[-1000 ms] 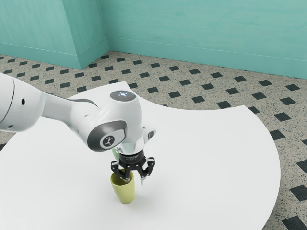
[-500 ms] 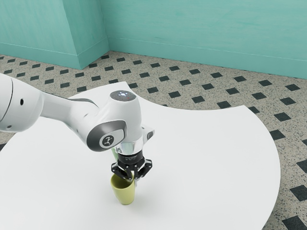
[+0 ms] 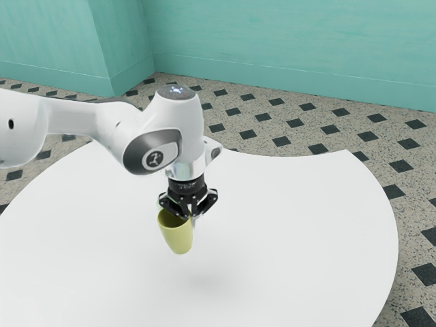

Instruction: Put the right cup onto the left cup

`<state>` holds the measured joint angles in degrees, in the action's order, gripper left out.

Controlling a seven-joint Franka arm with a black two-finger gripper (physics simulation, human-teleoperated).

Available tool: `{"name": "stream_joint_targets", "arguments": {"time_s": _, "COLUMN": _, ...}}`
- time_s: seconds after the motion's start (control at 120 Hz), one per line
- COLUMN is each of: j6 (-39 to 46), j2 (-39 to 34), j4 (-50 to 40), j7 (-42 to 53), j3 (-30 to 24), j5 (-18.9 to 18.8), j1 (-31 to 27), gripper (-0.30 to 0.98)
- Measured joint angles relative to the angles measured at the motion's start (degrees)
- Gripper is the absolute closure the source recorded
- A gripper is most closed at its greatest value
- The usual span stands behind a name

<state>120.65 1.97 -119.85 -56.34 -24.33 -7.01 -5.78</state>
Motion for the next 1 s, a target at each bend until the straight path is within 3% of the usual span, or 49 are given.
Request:
{"name": "stream_joint_targets", "arguments": {"time_s": 0.25, "j6": -8.8, "j2": -1.7, "j4": 5.9, "j7": 4.6, "j3": 7.5, "j5": -0.9, "j1": 0.3, "gripper": 0.77}}
{"name": "stream_joint_targets", "arguments": {"time_s": 0.717, "j6": -14.9, "j2": -0.1, "j4": 11.3, "j7": 12.3, "j3": 8.6, "j5": -2.9, "j1": -12.7, "gripper": 0.77}}
{"name": "stream_joint_targets", "arguments": {"time_s": 0.808, "j6": -15.0, "j2": 0.4, "j4": 11.7, "j7": 13.3, "j3": 8.6, "j5": -3.2, "j1": -10.5, "gripper": 0.77}}
{"name": "stream_joint_targets", "arguments": {"time_s": 1.0, "j6": -14.9, "j2": 1.3, "j4": 12.3, "j7": 15.2, "j3": 8.6, "j5": -3.4, "j1": 0.7, "gripper": 0.77}}
